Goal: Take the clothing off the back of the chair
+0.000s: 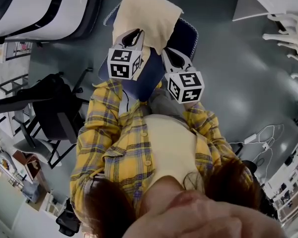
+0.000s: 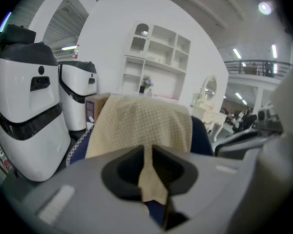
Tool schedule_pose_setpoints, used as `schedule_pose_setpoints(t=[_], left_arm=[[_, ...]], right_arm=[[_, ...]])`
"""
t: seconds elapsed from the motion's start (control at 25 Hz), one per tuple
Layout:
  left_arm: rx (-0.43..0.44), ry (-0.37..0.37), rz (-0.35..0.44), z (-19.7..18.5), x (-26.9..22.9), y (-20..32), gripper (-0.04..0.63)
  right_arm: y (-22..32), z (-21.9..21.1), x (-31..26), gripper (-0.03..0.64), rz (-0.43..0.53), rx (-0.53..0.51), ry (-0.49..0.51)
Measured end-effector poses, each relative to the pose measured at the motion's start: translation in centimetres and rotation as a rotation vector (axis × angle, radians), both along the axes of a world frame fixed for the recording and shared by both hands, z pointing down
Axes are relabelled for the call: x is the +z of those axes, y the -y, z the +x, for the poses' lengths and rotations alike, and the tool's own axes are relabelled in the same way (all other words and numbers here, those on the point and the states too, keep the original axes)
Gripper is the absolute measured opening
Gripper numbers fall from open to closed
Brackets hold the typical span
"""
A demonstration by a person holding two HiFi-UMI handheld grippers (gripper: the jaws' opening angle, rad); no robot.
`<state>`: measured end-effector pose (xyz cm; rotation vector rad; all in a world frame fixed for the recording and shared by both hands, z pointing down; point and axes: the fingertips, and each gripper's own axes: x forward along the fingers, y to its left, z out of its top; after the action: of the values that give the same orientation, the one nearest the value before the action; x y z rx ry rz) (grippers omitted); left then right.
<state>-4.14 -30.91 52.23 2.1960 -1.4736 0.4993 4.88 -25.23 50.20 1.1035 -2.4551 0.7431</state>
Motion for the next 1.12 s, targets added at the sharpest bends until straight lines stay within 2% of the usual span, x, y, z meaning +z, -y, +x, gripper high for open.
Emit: schedule_pose_setpoints(t=[0.12, 0.28, 0.48, 0.68, 0.88, 1.0, 1.12], left_arm=[[-0.009, 0.006, 0.011, 0.0, 0.0, 0.8, 0.105], [-0.015, 0.027, 0.054, 0.0, -0.3, 1.8, 0.154], [0.006, -0.020, 0.078, 0.3, -0.8, 3.1, 0.268], [0.060, -0.034, 0.055, 1.4, -0.1, 3.9, 0.349], [0.077, 0.001, 0.025, 2.2, 1.3, 4.6, 0.344], [0.078, 0.006, 0.020, 2.3, 1.4, 4.8, 0.294], [0.066, -0.023, -0.006, 2.4, 1.5, 5.0, 0.222]], right_arm=[[0.1, 0.0, 0.5, 0.014, -0.013, -0.008, -0.005], [0.1, -0.1, 1.2, 0.015, -0.027, -0.019, -0.006], [0.7, -0.1, 2.2, 0.015, -0.045, -0.019, -0.008], [0.9, 0.4, 2.7, 0.014, -0.062, -0.021, -0.007], [1.2, 0.9, 3.2, 0.014, -0.068, -0.018, 0.003], [1.2, 1.0, 3.1, 0.014, -0.067, -0.020, 0.017], [1.2, 1.2, 3.1, 0.015, -0.065, -0.020, 0.028]])
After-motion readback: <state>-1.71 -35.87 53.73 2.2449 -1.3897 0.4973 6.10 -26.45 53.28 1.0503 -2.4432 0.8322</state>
